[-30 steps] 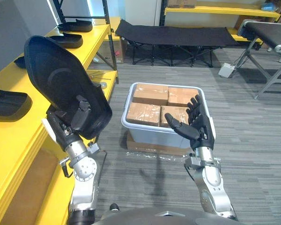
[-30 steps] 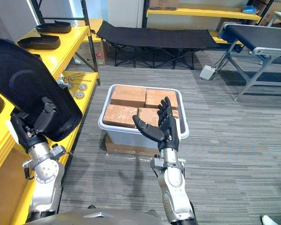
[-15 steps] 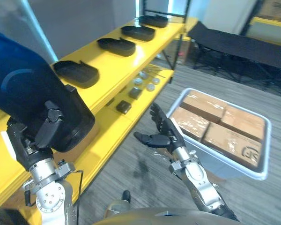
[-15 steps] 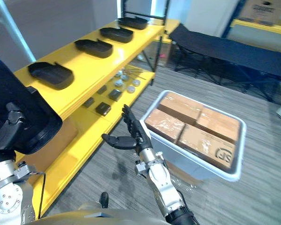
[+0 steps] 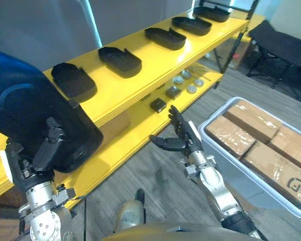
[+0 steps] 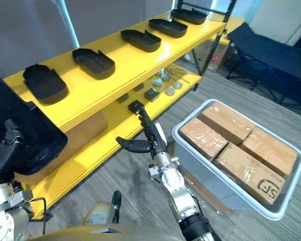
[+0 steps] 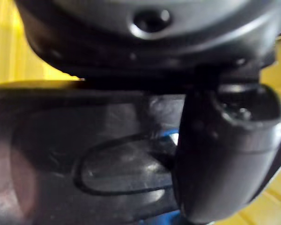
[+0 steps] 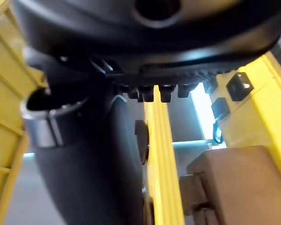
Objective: Walk over and take three plastic housings, then place them on the shelf
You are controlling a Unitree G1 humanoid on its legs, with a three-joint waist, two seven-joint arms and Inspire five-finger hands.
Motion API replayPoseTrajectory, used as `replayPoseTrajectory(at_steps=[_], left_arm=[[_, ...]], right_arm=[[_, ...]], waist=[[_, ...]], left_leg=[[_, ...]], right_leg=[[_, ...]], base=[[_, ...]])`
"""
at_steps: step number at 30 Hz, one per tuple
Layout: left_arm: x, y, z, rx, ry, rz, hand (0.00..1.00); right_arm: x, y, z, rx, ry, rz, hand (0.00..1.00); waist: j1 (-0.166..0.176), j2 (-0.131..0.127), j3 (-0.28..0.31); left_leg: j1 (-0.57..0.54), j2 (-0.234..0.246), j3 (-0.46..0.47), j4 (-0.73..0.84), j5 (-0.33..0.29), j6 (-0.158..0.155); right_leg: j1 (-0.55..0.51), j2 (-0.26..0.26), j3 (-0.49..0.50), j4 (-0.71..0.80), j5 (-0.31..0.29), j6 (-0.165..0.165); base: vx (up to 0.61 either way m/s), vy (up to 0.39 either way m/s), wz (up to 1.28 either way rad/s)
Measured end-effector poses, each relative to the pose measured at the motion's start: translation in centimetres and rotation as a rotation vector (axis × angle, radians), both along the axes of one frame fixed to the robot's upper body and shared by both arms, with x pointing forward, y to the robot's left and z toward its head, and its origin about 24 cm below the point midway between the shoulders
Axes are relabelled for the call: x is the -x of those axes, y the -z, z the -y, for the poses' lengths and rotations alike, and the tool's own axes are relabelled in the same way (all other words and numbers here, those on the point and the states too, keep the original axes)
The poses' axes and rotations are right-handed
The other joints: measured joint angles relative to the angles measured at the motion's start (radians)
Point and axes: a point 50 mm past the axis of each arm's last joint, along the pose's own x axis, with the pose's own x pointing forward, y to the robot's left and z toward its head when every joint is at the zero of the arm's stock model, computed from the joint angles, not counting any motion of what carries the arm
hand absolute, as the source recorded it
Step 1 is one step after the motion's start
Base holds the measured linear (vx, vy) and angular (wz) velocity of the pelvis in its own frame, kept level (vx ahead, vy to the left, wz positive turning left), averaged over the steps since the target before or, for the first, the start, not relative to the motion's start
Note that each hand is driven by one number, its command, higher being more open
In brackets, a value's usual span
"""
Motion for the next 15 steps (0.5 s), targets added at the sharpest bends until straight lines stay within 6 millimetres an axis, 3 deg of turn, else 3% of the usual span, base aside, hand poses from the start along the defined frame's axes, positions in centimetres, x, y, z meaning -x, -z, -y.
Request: replayPoseTrajectory(at_steps=[2,6,11,15], left_arm=[[-0.2,0.0,0.3,0.004,0.013,0.005,0.0],[-1.2,0.0,1.8,-0.006,0.131,0.005,0.0],[-1.8,-0.2,2.8,-0.118,0.228,-0.036,0.0],[-1.8,0.1,3.4,-0.133,0.302,-0.055,0.0]], right_arm=[[0.3,0.3,0.5,0.004,0.001,-0.014,1.0],[1.5,0.3,1.9,-0.022,0.05,0.004,1.0],[1.5,-0.1,2.3,-0.02,0.044,0.038,1.0],[1.4,-0.3,1.0,0.041,-0.122,0.049,1.0]], waist=[[-0.005,-0.002,0.004],[-0.06,-0.015,0.01],[-0.074,0.01,0.012],[-0.062,0.047,0.014]], left_leg=[[-0.001,-0.001,0.012,0.006,-0.008,0.003],[0.009,-0.035,-0.007,-0.008,0.005,0.021],[0.01,-0.034,-0.008,-0.05,0.064,0.023],[0.01,-0.03,-0.027,-0.065,0.08,0.026]], right_leg=[[-0.031,-0.028,0.045,0.068,-0.039,0.002],[-0.084,-0.031,0.243,0.173,-0.142,0.0],[-0.109,-0.029,0.244,0.214,-0.152,-0.014],[-0.127,-0.037,0.238,0.28,-0.205,-0.026]], base=[[-0.1,0.09,-0.13],[-0.15,0.048,0.29],[-0.06,-0.005,0.17],[-0.09,-0.033,0.19]])
